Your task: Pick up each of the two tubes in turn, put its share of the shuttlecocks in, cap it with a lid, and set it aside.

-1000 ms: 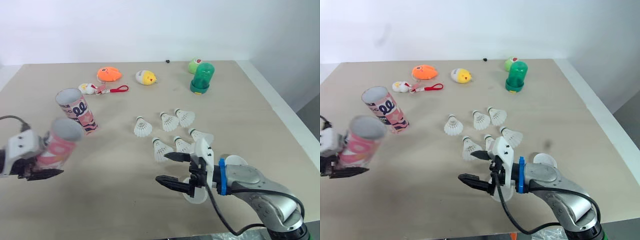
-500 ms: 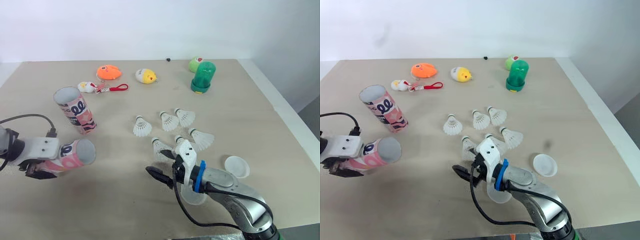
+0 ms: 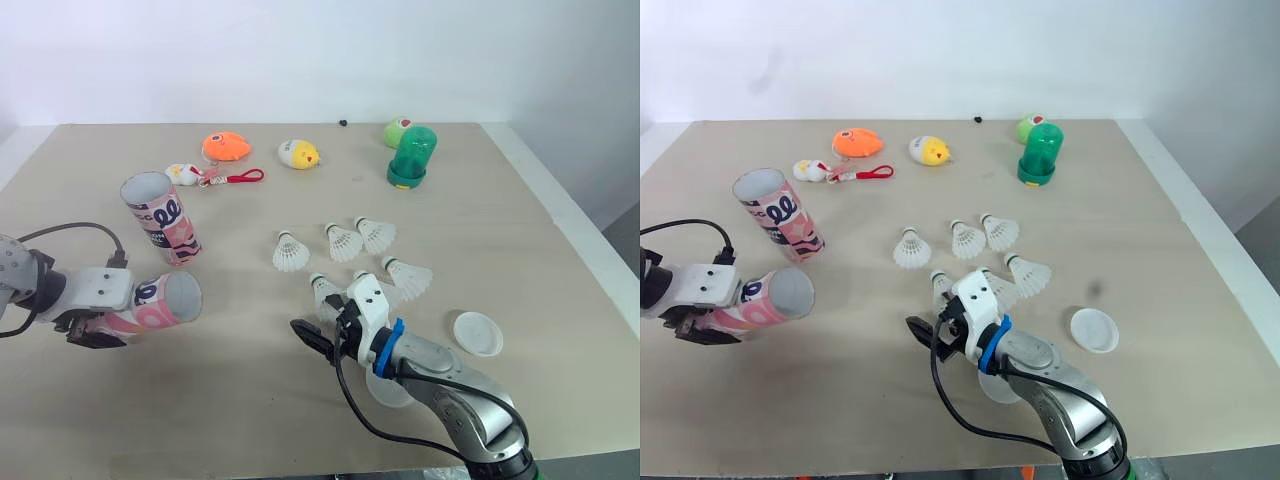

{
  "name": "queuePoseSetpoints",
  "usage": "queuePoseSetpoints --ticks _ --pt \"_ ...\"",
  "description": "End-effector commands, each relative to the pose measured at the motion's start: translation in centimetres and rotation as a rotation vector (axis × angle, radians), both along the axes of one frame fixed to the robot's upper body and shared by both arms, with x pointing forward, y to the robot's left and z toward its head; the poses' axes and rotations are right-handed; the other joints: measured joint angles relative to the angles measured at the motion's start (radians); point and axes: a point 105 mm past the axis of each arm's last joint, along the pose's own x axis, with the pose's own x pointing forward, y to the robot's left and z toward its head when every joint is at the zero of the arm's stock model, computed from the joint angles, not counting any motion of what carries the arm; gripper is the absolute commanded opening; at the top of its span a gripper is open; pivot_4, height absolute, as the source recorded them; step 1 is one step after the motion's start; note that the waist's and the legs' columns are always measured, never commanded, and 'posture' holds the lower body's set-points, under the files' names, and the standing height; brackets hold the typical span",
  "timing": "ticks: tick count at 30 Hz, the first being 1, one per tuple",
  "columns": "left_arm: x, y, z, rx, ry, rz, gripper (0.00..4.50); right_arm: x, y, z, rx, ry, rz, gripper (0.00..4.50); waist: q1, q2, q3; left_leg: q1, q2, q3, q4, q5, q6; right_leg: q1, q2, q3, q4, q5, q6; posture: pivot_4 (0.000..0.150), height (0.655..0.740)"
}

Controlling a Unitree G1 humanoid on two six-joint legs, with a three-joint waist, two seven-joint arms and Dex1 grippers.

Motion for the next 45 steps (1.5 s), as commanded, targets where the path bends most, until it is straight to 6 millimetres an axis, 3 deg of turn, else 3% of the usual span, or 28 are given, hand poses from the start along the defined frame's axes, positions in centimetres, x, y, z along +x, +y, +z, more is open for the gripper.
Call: queuePoseSetpoints --ticks 1,2,4,8,9,12,21,28,32,36,41,45 --pt "-0.2 -1.1 -0.4 -0.030 0.006 -0.029 3.51 0.5 -0.3 0.2 0.006 0.003 -0.035 4.50 0.000 0.000 0.000 0.000 0.000 0.000 0.000 0.000 0.000 0.000 0.000 0.000 0.000 0.000 0.000 0.150 0.7400" --pt "-0.2 -1.2 -0.4 -0.034 0.007 -0.029 3.41 0.6 -0.3 0.1 0.005 0.006 -0.038 4.11 0.000 0.000 -0.001 0.000 0.000 0.000 0.000 0.000 0.000 0.000 0.000 0.000 0.000 0.000 0.000 0.150 0.7400" --pt "-0.3 -1.3 -0.4 -0.036 0.007 -0.028 3.41 0.6 -0.3 0.0 0.007 0.014 -0.037 3.76 0.000 0.000 -0.001 0.000 0.000 0.000 0.000 0.000 0.000 0.000 0.000 0.000 0.000 0.000 0.000 0.150 0.7400" --pt "-0.4 -1.3 -0.3 -0.036 0.006 -0.024 3.41 0.5 -0.3 -0.1 0.009 0.028 -0.036 1.92 0.000 0.001 -0.001 0.000 0.000 0.000 0.001 0.000 0.000 0.000 0.000 0.000 0.000 0.000 0.000 0.150 0.7400" --pt "-0.4 -1.3 -0.4 -0.036 0.005 -0.023 3.41 0.5 -0.2 -0.1 0.011 0.031 -0.033 1.26 0.000 0.001 -0.001 0.000 0.000 0.000 0.001 0.000 0.000 0.000 0.000 0.000 0.000 0.000 0.001 0.150 0.7400" --pt "-0.4 -1.3 -0.4 -0.038 0.004 -0.022 3.41 0.3 -0.1 -0.2 0.015 0.041 -0.023 0.04 0.000 0.001 -0.001 0.000 0.000 0.000 0.000 0.000 0.000 0.000 0.000 0.000 0.000 0.001 0.002 0.150 0.7400" --pt "-0.2 -1.7 -0.5 -0.044 0.005 -0.025 3.41 -0.3 0.1 0.6 0.024 0.008 0.039 0.04 0.000 0.002 -0.002 0.000 0.000 0.000 0.001 0.000 0.000 0.001 0.000 0.000 0.000 0.001 0.002 0.150 0.7400" --pt "0.4 -2.2 -0.4 -0.051 0.000 -0.031 3.41 -2.3 1.0 5.7 0.050 -0.178 0.341 0.04 -0.001 0.003 -0.001 0.000 0.000 0.000 0.002 0.000 0.000 0.001 0.000 0.000 0.000 0.002 0.003 0.150 0.7400" --pt "1.2 -3.5 -0.5 -0.090 -0.013 -0.045 3.41 -1.7 2.8 7.7 -0.077 -0.305 0.551 0.04 -0.001 0.005 0.000 0.000 0.000 0.000 0.009 0.000 0.000 0.002 0.001 0.000 0.002 0.002 0.000 0.150 0.7400" --pt "1.7 -4.9 -0.5 -0.134 -0.019 -0.053 3.41 -0.1 4.6 9.3 -0.163 -0.407 0.633 0.04 0.000 0.005 0.000 0.001 0.000 -0.001 0.011 0.001 0.002 0.004 0.001 0.000 0.004 0.002 0.000 0.150 0.7400" --pt "1.5 -6.5 -0.1 -0.187 -0.020 -0.064 3.41 0.5 5.6 9.2 -0.290 -0.460 0.716 0.04 0.001 0.005 0.000 0.000 -0.001 -0.001 0.012 0.001 0.002 0.003 0.000 0.001 0.005 0.003 0.002 0.150 0.7400" --pt "1.2 -6.7 -0.2 -0.183 -0.015 -0.061 3.41 0.8 6.0 8.7 -0.333 -0.479 0.737 0.04 -0.001 0.005 0.000 -0.002 -0.001 -0.001 0.012 0.001 0.002 0.002 0.000 0.001 0.005 0.004 0.005 0.150 0.7400"
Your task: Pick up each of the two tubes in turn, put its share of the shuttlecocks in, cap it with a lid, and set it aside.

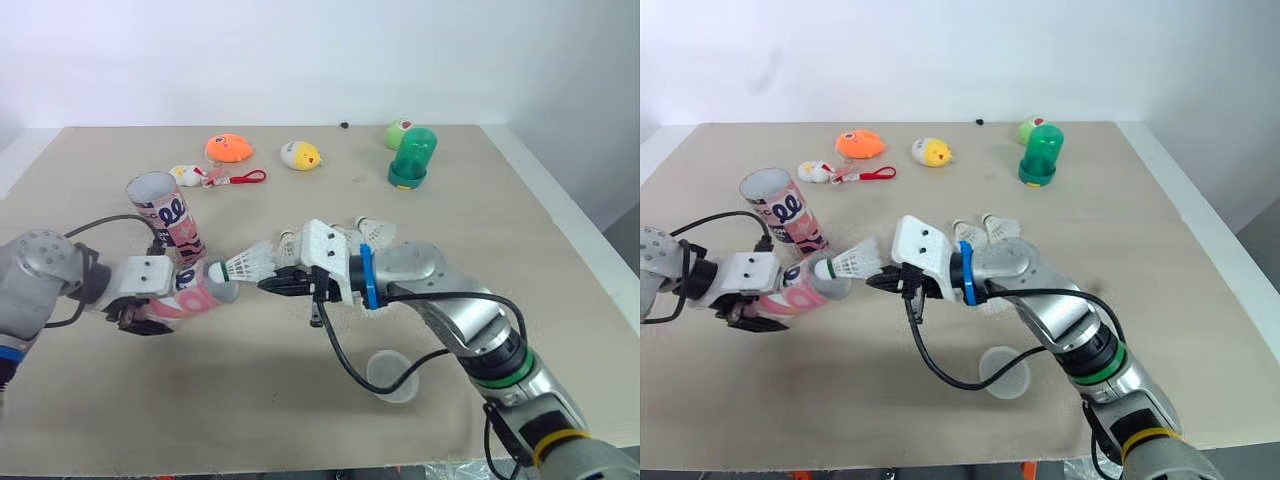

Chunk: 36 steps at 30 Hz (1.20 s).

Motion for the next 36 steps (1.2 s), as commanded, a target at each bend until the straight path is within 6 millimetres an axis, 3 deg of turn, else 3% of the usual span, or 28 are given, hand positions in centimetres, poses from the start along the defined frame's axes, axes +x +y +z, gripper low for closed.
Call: queuePoseSetpoints --ticks 1,5,7,8,9,12,15,18,23,29,36 --pt "-0.4 -0.5 -0.2 -0.012 0.012 -0.017 3.41 -0.1 0.8 0.6 0.005 -0.051 0.039 0.04 -0.001 0.000 0.000 0.000 0.000 0.000 0.000 0.000 0.000 0.000 0.000 0.000 0.000 0.000 0.000 0.150 0.7400" --pt "-0.5 -0.3 -0.6 -0.001 0.019 -0.012 3.41 -0.8 2.7 1.9 0.095 -0.021 0.086 0.04 -0.001 0.000 0.000 0.000 0.000 0.000 0.000 0.000 0.000 -0.002 0.001 0.000 0.005 -0.002 -0.002 0.150 0.7400" --pt "-0.5 -0.4 -0.7 -0.001 0.021 -0.013 3.41 -1.3 3.2 3.4 0.205 0.038 0.103 1.28 -0.002 0.000 0.000 0.001 0.001 -0.001 0.000 0.000 0.000 -0.003 0.003 0.000 0.008 -0.003 -0.004 0.150 0.7400" --pt "-0.6 -0.5 -0.7 -0.002 0.021 -0.014 3.41 -1.4 3.2 3.6 0.228 0.054 0.107 1.46 -0.001 0.000 0.000 0.001 0.002 -0.001 0.000 0.000 0.000 -0.003 0.003 0.000 0.008 -0.003 -0.004 0.150 0.7400" --pt "-0.7 -0.4 -0.8 -0.003 0.024 -0.010 3.41 -1.6 2.8 3.7 0.262 0.086 0.096 2.13 0.000 0.000 0.000 0.001 0.002 -0.002 0.000 0.000 0.000 -0.002 0.003 -0.001 0.008 -0.003 -0.004 0.150 0.7400" --pt "-1.2 0.2 -1.1 0.004 0.037 0.008 3.41 -1.9 1.1 3.0 0.306 0.145 0.040 3.02 0.000 -0.002 -0.001 0.001 0.001 -0.002 0.000 0.000 0.000 -0.001 0.002 -0.001 0.008 -0.003 -0.004 0.150 0.7400" --pt "-1.5 0.7 -1.3 0.015 0.041 0.020 3.41 -1.0 -0.2 2.7 0.345 0.154 -0.076 4.47 -0.003 -0.002 -0.001 0.001 0.000 -0.001 0.000 0.000 0.000 -0.002 0.000 0.000 0.008 -0.004 -0.003 0.150 0.7400" --pt "-1.7 0.8 -1.4 0.013 0.042 0.029 3.41 2.2 -2.0 0.3 0.298 0.147 -0.330 4.47 -0.010 -0.001 -0.001 0.002 0.001 -0.001 -0.001 0.000 0.000 -0.002 0.002 0.000 0.008 -0.003 -0.005 0.150 0.7400" --pt "-1.8 0.6 -1.6 0.006 0.044 0.027 3.41 5.2 -2.5 -1.5 0.301 0.188 -0.522 4.47 -0.022 -0.001 -0.001 0.005 0.003 -0.001 -0.001 0.000 0.000 -0.002 0.004 0.000 0.009 -0.005 -0.010 0.150 0.7400" --pt "-1.9 0.6 -1.5 0.007 0.044 0.027 3.41 5.2 -0.4 -2.5 0.277 0.235 -0.490 4.47 -0.024 0.000 -0.001 0.004 0.002 0.000 -0.002 0.000 0.000 -0.002 0.004 0.001 0.008 -0.004 -0.006 0.150 0.7400" --pt "-2.0 0.5 -1.5 -0.001 0.040 0.031 3.41 5.7 0.4 -3.4 0.259 0.263 -0.521 4.47 -0.024 0.000 -0.001 0.004 0.002 0.000 -0.002 -0.001 0.001 -0.002 0.004 0.001 0.008 -0.004 -0.006 0.150 0.7400"
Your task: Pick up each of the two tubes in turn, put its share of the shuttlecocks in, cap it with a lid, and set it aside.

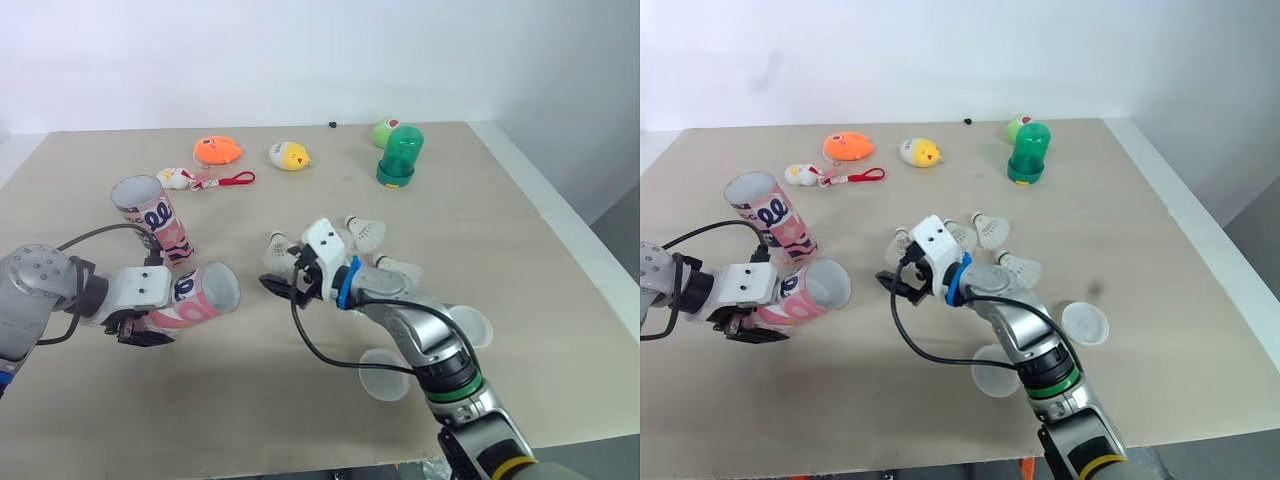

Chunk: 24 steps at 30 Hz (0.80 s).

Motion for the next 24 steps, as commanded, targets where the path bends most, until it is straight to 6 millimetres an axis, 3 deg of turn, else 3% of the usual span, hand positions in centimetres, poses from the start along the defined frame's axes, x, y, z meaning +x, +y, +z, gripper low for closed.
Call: queuePoseSetpoints --ticks 1,12,18,24 --pt "-0.7 -0.3 -1.0 -0.006 0.047 -0.008 3.41 0.5 0.5 0.5 0.005 -0.020 -0.023 4.47 0.000 0.000 0.000 0.000 0.000 0.000 0.000 0.000 0.000 0.000 0.000 0.000 0.000 0.000 0.000 0.150 0.7400" --pt "-0.5 -0.5 -1.0 -0.013 0.042 -0.005 3.41 4.0 2.4 0.2 0.070 -0.014 -0.170 4.47 -0.001 0.001 0.001 0.000 0.000 0.000 -0.001 0.000 0.000 0.000 0.000 0.000 0.000 0.000 0.000 0.150 0.7400" --pt "-0.5 -0.6 -1.0 -0.018 0.040 -0.004 3.41 5.4 2.2 0.3 0.131 0.009 -0.267 4.47 -0.001 0.001 0.001 0.000 0.000 0.000 -0.001 0.000 0.000 0.000 0.000 0.000 0.000 0.000 0.000 0.150 0.7400" --pt "-0.4 -0.7 -1.0 -0.024 0.038 -0.002 3.41 5.8 2.2 -0.1 0.149 0.037 -0.292 1.96 -0.001 0.001 0.001 0.000 0.000 0.000 -0.001 0.000 0.000 -0.001 0.000 0.000 0.000 0.000 0.000 0.150 0.7400"
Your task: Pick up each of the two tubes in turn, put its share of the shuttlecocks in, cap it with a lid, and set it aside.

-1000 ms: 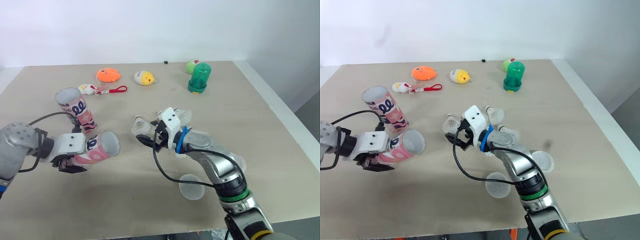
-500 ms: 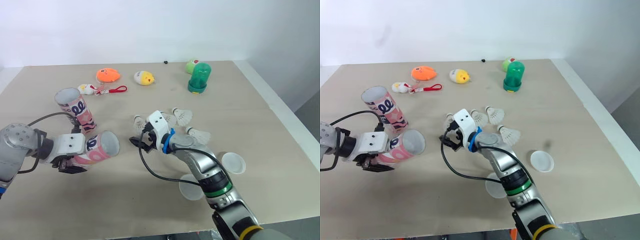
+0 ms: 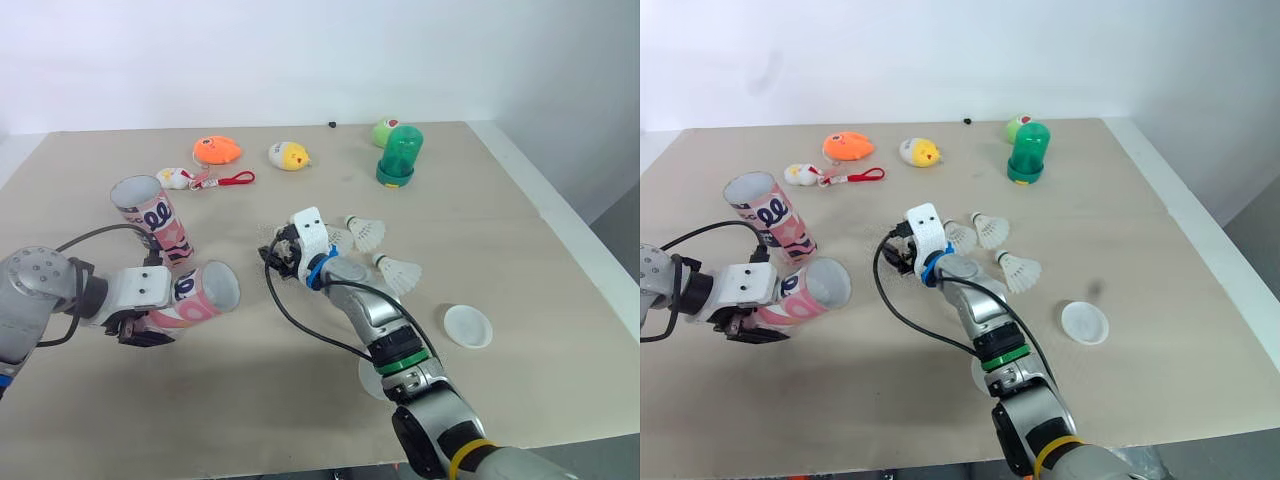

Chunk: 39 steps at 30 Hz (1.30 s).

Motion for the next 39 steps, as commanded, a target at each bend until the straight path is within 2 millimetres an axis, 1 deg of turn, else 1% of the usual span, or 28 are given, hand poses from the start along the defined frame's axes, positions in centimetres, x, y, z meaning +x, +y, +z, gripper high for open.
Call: queuePoseSetpoints --ticks 1,3,5,8,11,13,16,18,20,22,24,26,28,31,34,37,39 --pt "-0.4 -0.7 -1.0 -0.020 0.041 -0.019 3.41 0.2 0.6 1.8 0.052 -0.035 0.008 1.43 0.000 0.000 0.000 0.000 0.000 0.000 0.000 0.000 0.000 0.000 0.000 0.000 0.000 0.000 0.000 0.150 0.7400" --pt "-0.4 -0.6 -1.0 -0.018 0.040 -0.017 3.41 0.0 0.8 1.9 0.075 -0.020 0.024 0.66 0.000 0.000 0.000 0.000 0.000 0.000 0.000 0.000 0.000 0.000 0.000 0.000 0.000 0.000 0.000 0.150 0.7400" --pt "-0.4 -0.6 -1.0 -0.018 0.039 -0.016 3.41 -0.4 1.1 2.3 0.112 -0.011 0.049 0.05 0.000 0.000 0.000 0.000 0.000 0.000 0.000 0.000 0.000 0.000 0.000 0.000 0.000 0.000 0.000 0.150 0.7400" --pt "-0.3 -0.6 -1.0 -0.018 0.038 -0.015 3.41 -1.1 1.7 3.1 0.140 -0.013 0.094 0.05 0.000 0.001 0.000 0.000 0.000 0.000 0.000 0.000 0.000 0.000 0.000 0.000 0.000 0.000 0.000 0.150 0.7400" --pt "-0.3 -0.6 -1.0 -0.019 0.036 -0.013 3.41 -2.4 2.3 4.5 0.162 -0.024 0.158 0.05 0.001 0.001 0.000 0.000 0.000 0.000 0.000 0.000 0.000 0.000 0.000 0.000 0.000 0.000 0.000 0.150 0.7400" --pt "-0.3 -0.5 -1.1 -0.019 0.035 -0.010 3.41 -3.5 2.6 6.4 0.193 -0.047 0.220 0.05 0.000 0.001 0.001 0.000 0.000 0.000 0.000 0.000 0.000 0.000 0.000 0.000 0.000 0.000 0.000 0.150 0.7400" --pt "-0.2 -0.5 -1.1 -0.020 0.035 -0.007 3.41 -5.3 2.6 9.0 0.213 -0.096 0.314 0.05 0.001 0.001 0.001 0.000 0.000 -0.001 0.000 0.000 0.000 0.000 0.000 0.000 0.000 0.000 0.000 0.150 0.7400" --pt "-0.2 -0.6 -1.2 -0.022 0.034 -0.006 3.41 -6.7 2.3 10.4 0.189 -0.161 0.406 0.05 0.001 0.001 0.001 0.000 0.000 -0.001 0.000 0.000 0.000 0.000 0.000 0.000 0.000 -0.001 -0.001 0.150 0.7400" --pt "-0.2 -0.6 -1.2 -0.024 0.035 -0.006 3.41 -8.4 1.6 11.4 0.136 -0.249 0.531 0.05 0.003 0.001 0.001 0.000 0.000 -0.001 0.000 0.000 0.000 0.000 -0.001 0.000 0.000 -0.002 -0.003 0.150 0.7400" --pt "-0.2 -0.6 -1.3 -0.025 0.036 -0.004 3.41 -9.9 0.5 11.5 0.049 -0.322 0.657 0.05 0.004 0.001 0.001 0.000 -0.001 -0.001 0.000 0.000 0.000 0.001 -0.002 0.000 0.000 -0.002 -0.003 0.150 0.7400" --pt "-0.2 -0.6 -1.3 -0.026 0.036 -0.002 3.41 -11.2 -0.5 11.1 -0.037 -0.371 0.771 0.05 0.005 0.001 0.001 0.000 -0.002 0.000 0.000 0.000 0.000 0.001 -0.003 -0.001 -0.001 -0.003 -0.003 0.150 0.7400" --pt "-0.2 -0.5 -1.4 -0.027 0.036 0.002 3.41 -12.0 -1.2 10.0 -0.121 -0.343 0.857 0.05 0.004 0.003 0.002 0.000 -0.002 0.000 0.000 0.000 0.000 0.001 -0.003 0.000 -0.001 -0.003 -0.003 0.150 0.7400" --pt "0.0 -0.5 -1.4 -0.029 0.032 0.005 3.41 -11.8 -0.9 8.8 -0.186 -0.316 0.884 0.05 0.004 0.005 0.001 0.001 -0.002 0.000 0.000 0.000 0.000 0.001 -0.002 -0.001 -0.001 -0.003 -0.003 0.150 0.7400" --pt "0.3 -0.7 -1.4 -0.036 0.026 0.003 3.41 -11.6 0.3 7.9 -0.229 -0.319 0.907 0.05 0.004 0.009 0.002 0.002 -0.001 -0.001 0.000 0.000 0.001 0.001 -0.001 -0.001 0.000 -0.003 -0.004 0.150 0.7400" --pt "0.4 -0.9 -1.4 -0.040 0.025 0.000 3.41 -11.5 1.5 7.6 -0.253 -0.327 0.930 0.05 0.006 0.010 0.002 0.001 -0.002 -0.001 0.000 0.001 0.002 0.001 -0.001 0.000 0.000 -0.002 -0.003 0.150 0.7400" --pt "0.4 -0.8 -1.4 -0.039 0.026 -0.001 3.41 -11.6 2.9 8.3 -0.235 -0.347 0.938 0.05 0.008 0.010 0.002 0.001 -0.003 -0.001 0.001 0.001 0.002 0.002 -0.003 0.000 0.000 -0.002 -0.003 0.150 0.7400" --pt "0.4 -0.9 -1.4 -0.038 0.028 -0.003 3.41 -12.0 3.1 9.0 -0.180 -0.342 0.950 0.72 0.008 0.009 0.002 0.001 -0.003 0.000 0.001 0.001 0.002 0.002 -0.003 0.000 0.000 -0.002 -0.003 0.150 0.7400"
